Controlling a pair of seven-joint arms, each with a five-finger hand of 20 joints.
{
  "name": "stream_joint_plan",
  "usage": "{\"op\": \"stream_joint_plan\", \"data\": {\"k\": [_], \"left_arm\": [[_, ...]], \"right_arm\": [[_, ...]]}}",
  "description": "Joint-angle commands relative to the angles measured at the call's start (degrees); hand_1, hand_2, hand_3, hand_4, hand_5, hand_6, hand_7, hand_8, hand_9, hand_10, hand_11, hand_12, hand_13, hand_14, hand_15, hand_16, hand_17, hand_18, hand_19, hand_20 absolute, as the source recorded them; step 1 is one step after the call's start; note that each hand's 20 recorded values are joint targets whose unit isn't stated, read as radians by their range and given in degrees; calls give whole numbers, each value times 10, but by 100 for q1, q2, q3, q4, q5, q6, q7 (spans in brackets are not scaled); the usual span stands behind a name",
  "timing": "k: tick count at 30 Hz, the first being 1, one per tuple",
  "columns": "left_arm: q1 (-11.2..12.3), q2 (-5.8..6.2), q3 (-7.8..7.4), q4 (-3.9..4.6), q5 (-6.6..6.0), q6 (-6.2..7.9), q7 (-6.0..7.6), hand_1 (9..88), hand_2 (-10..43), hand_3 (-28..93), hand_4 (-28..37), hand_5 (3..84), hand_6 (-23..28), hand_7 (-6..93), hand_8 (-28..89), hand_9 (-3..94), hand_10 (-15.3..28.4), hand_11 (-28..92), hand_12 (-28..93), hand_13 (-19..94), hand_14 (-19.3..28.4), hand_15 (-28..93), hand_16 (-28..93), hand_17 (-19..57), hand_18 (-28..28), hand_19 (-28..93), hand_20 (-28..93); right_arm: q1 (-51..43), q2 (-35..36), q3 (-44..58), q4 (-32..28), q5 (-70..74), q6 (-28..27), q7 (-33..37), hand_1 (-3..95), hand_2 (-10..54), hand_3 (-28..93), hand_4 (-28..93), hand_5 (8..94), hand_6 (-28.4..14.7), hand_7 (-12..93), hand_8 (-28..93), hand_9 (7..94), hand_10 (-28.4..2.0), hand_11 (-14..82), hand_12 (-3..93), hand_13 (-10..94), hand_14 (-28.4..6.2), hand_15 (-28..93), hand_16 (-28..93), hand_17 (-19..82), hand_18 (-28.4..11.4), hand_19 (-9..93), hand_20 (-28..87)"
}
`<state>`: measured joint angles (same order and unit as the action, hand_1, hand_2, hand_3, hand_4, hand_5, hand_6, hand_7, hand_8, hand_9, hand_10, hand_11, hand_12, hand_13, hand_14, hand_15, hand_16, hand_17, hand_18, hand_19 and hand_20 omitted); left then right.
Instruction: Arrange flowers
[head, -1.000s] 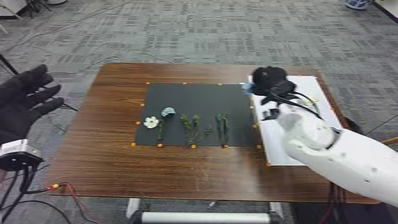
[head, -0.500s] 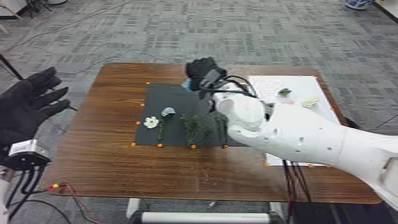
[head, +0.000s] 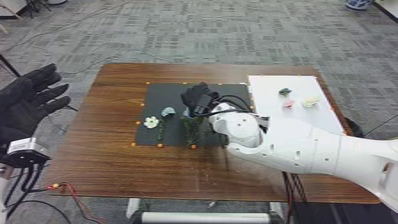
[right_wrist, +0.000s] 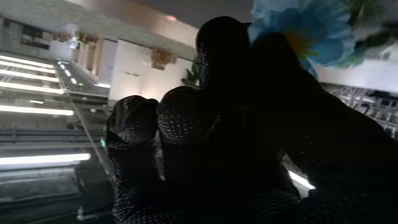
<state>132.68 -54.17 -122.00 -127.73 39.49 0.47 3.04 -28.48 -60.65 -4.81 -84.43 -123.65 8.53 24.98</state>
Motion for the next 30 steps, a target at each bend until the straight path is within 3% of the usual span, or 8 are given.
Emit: {"op": "stream_joint_plan", "data": {"k": [1,10,21,24,26,30], "left_arm": [[27,12,-8,-22,4,-59,-73,245,-67,686,-281,262,29,210,-95,201,111,215,146,129,142,385,-65,-80,205,389,76],[-56,38,47,10,6,-53,-112,246,-65,686,-280,261,29,211,-95,201,112,215,145,129,142,382,-63,-80,205,388,77],[-58,40,31,5,5,-41,-104,246,-64,685,-280,262,29,210,-95,201,112,216,145,129,142,383,-63,-80,205,389,79],[-53,36,15,1,5,-38,-109,247,-64,685,-281,262,29,210,-95,202,112,217,145,129,142,386,-62,-80,206,390,79],[-63,38,16,7,2,-44,-112,246,-64,687,-280,262,30,211,-96,202,112,218,145,129,143,388,-63,-80,206,390,79],[-60,38,24,11,3,-32,-112,246,-64,687,-281,263,30,214,-96,202,112,221,144,129,143,393,-65,-79,205,392,78]], "right_arm": [[-73,-12,69,34,-72,-1,-172,503,-95,825,-283,721,35,483,-8,839,-41,210,535,668,-55,729,445,352,-193,862,559],[-115,-72,176,24,-91,-8,-192,498,-95,822,-283,707,42,494,-2,831,-36,208,533,664,-54,732,445,349,-192,861,561],[-162,-21,415,-43,-160,60,-122,435,-95,827,-283,575,22,410,-13,718,-47,189,498,618,-61,762,404,323,-191,850,574],[-160,2,430,-77,-169,51,-172,423,-95,835,-283,559,21,389,-51,694,-52,211,483,610,-62,768,391,317,-191,846,576],[-187,10,492,-119,-204,-58,-171,411,-95,842,-283,554,19,385,-146,676,-55,243,454,604,-62,769,388,315,-192,845,578],[-189,18,525,-144,-250,-118,-170,397,-95,856,-283,545,17,379,-170,647,-65,288,400,594,-67,770,385,307,-192,839,579]]}}
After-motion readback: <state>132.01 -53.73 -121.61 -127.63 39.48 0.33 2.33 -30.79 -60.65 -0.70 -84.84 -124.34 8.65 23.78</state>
